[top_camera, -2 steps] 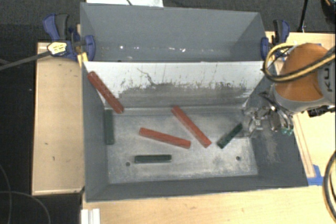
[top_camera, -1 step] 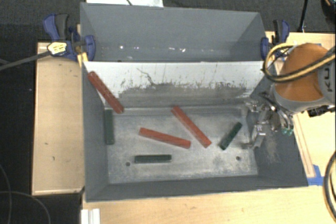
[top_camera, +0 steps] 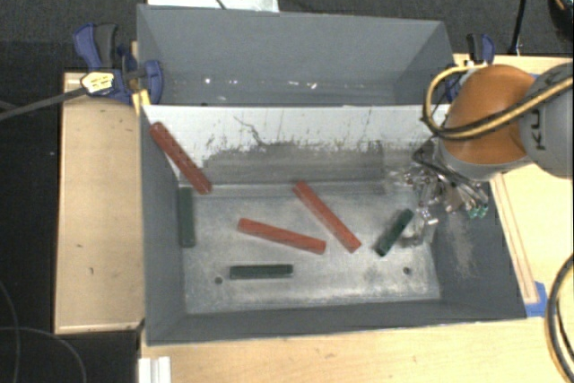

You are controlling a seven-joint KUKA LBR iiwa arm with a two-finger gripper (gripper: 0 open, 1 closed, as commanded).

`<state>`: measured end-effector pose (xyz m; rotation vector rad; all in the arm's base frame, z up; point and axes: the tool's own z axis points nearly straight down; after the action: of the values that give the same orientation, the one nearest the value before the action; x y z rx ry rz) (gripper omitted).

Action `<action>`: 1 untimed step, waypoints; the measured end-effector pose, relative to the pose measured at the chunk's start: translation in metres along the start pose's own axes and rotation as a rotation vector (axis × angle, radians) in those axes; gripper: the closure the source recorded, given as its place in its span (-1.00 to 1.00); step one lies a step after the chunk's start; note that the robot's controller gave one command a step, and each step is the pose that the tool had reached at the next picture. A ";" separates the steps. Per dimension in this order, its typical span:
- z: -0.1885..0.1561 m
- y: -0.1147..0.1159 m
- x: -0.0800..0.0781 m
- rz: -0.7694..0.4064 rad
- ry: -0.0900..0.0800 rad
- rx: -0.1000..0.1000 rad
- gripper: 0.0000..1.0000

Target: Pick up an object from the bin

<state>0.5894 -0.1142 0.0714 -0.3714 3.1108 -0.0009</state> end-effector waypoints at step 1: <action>0.000 -0.001 0.001 0.000 0.001 0.001 1.00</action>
Offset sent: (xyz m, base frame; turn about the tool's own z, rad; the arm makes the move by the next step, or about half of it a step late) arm 0.0000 0.0000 0.0000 0.0000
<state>0.5889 -0.1151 0.0713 -0.3710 3.1116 -0.0019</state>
